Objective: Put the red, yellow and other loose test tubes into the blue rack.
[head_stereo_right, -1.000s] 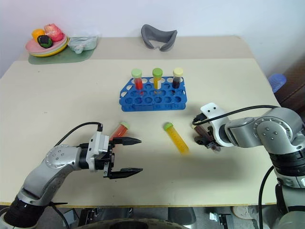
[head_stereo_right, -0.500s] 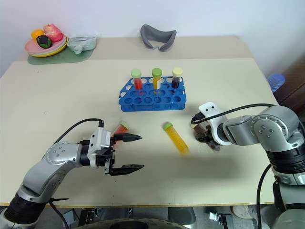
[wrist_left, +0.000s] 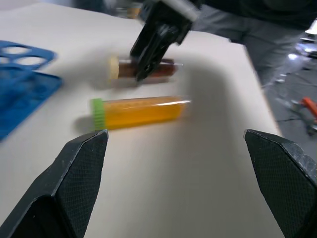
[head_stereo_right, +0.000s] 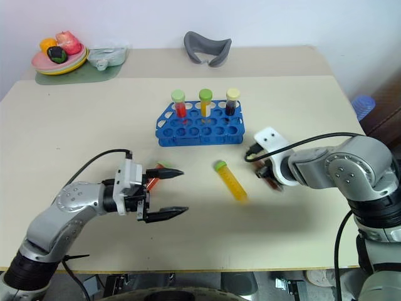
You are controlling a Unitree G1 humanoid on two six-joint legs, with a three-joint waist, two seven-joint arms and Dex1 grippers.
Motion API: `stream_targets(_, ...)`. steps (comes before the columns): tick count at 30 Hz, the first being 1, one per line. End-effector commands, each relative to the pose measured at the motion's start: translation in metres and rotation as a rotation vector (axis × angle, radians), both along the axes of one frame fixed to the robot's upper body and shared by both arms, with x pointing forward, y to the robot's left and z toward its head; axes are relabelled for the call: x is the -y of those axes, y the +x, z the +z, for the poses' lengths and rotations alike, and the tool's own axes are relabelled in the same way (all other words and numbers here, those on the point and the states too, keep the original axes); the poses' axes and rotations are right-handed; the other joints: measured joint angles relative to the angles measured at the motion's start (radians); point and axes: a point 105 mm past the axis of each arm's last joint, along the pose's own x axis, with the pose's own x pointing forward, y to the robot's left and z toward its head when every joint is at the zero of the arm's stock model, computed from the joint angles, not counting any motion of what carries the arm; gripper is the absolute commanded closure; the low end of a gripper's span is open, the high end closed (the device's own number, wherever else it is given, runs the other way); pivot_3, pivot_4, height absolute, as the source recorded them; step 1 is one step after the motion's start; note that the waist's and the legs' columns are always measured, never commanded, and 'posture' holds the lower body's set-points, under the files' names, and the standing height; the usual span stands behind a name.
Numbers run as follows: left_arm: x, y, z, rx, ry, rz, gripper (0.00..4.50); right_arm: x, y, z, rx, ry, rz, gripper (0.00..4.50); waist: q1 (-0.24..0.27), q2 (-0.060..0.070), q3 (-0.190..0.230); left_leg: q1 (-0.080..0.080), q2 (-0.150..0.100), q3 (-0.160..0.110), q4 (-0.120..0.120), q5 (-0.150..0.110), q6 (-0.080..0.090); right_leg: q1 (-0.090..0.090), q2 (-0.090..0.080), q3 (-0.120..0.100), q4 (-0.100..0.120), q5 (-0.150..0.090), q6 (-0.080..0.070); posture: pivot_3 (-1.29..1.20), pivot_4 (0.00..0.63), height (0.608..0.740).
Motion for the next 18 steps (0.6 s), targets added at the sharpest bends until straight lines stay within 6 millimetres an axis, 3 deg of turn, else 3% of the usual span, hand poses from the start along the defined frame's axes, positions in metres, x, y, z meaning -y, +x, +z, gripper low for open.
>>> stream_targets(1, -0.018, 0.009, 0.011, 0.003, -0.049, 0.112, 0.00, -0.034, 0.007, 0.062, 0.399, 0.213, 0.176, 3.68, 0.001, -0.001, 0.000, 0.000, 0.000, 0.000, 0.000, 0.000, 0.000, 0.000, 0.000, 0.000, 0.000, 0.000, 0.000, 0.00, 0.150, 0.740)
stream_targets(3, -0.025, 0.013, 0.011, -0.015, -0.065, 0.162, 0.00, -0.046, 0.004, 0.077, 0.528, 0.324, 0.234, 3.68, 0.002, -0.001, 0.000, -0.001, 0.000, 0.000, 0.000, 0.000, 0.000, 0.000, 0.000, -0.001, -0.001, 0.000, 0.000, 0.00, 0.150, 0.740)
stream_targets(8, -0.024, 0.021, 0.018, -0.013, -0.106, 0.214, 0.00, -0.055, 0.018, 0.083, 0.696, 0.612, 0.143, 3.68, 0.002, -0.002, -0.001, -0.002, 0.000, 0.000, 0.002, 0.000, 0.000, 0.000, -0.001, -0.001, 0.000, 0.000, 0.000, 0.00, 0.150, 0.740)
stream_targets(18, -0.020, 0.035, 0.033, 0.048, -0.201, 0.319, 0.00, -0.052, 0.053, 0.058, 0.891, 0.649, 0.019, 3.68, -0.001, -0.002, -0.001, -0.001, 0.000, 0.000, 0.001, 0.000, -0.001, -0.001, 0.000, -0.001, 0.002, 0.000, 0.000, 0.00, 0.150, 0.740)
